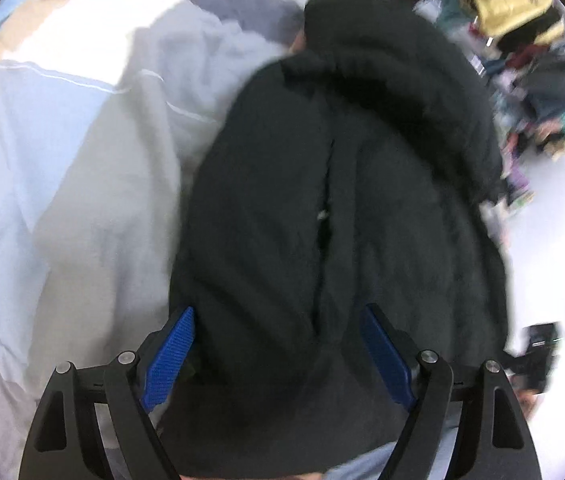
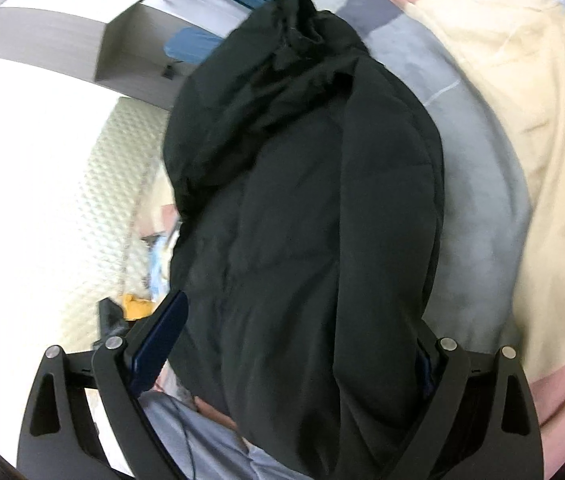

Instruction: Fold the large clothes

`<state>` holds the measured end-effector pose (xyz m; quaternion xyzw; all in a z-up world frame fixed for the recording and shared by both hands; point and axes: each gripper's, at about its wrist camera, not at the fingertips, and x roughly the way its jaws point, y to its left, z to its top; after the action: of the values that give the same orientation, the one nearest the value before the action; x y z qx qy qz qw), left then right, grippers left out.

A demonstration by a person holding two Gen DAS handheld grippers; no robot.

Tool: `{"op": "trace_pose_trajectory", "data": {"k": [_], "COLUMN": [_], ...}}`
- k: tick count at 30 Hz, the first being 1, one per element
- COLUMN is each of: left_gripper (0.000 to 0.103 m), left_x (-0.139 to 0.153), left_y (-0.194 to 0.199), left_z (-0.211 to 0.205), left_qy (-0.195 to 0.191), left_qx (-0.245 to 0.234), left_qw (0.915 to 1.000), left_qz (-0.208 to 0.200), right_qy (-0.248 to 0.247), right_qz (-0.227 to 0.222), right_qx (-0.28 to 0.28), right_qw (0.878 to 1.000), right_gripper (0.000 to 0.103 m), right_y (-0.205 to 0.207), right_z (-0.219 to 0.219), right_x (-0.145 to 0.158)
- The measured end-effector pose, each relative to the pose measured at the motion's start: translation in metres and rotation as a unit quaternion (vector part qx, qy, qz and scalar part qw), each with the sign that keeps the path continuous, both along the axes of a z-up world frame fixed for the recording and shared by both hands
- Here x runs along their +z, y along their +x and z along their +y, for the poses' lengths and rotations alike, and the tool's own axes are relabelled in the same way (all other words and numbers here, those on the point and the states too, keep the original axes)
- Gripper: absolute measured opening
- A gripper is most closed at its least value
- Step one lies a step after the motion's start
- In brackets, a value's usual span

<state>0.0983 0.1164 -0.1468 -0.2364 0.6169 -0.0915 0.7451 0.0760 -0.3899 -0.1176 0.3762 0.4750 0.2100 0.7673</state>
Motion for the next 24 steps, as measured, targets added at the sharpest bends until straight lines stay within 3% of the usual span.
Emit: {"op": "trace_pose_trajectory", "data": {"k": [6, 11, 15, 21, 24], "left_gripper": [0.083, 0.083, 0.087, 0.089, 0.089], "left_x": [-0.013, -0.015, -0.027, -0.031, -0.027], "left_y": [0.003, -0.008, -0.006, -0.006, -0.008], "left_z": [-0.010, 0.013, 0.019, 0.021, 0.016], "left_qy": [0.024, 0.012, 0.012, -0.011, -0.072], "left_qx": [-0.002, 0.050, 0.059, 0.059, 0.039], "left_qw": [0.9995, 0.9983, 0.9968, 0.9963, 0.9954], "left_qz": [0.018, 0.025, 0.053, 0.061, 0.050], "right_qy": [-0.002, -0.024, -0.047, -0.069, -0.079], "right_qz": [-0.026, 0.035, 0.081, 0.148, 0.156], "right_qx": [0.021, -0.004, -0.026, -0.055, -0.051], "right_qw": [0.999, 0.999, 0.995, 0.985, 0.983], "right_gripper": [0.095, 0.095, 0.095, 0.095, 0.095], "right_y": [0.008, 0.011, 0.016, 0.022, 0.023], "right_z": [0.013, 0.005, -0.003, -0.011, -0.009], "right_x": [0.010, -0.013, -0.030, -0.059, -0.064]}}
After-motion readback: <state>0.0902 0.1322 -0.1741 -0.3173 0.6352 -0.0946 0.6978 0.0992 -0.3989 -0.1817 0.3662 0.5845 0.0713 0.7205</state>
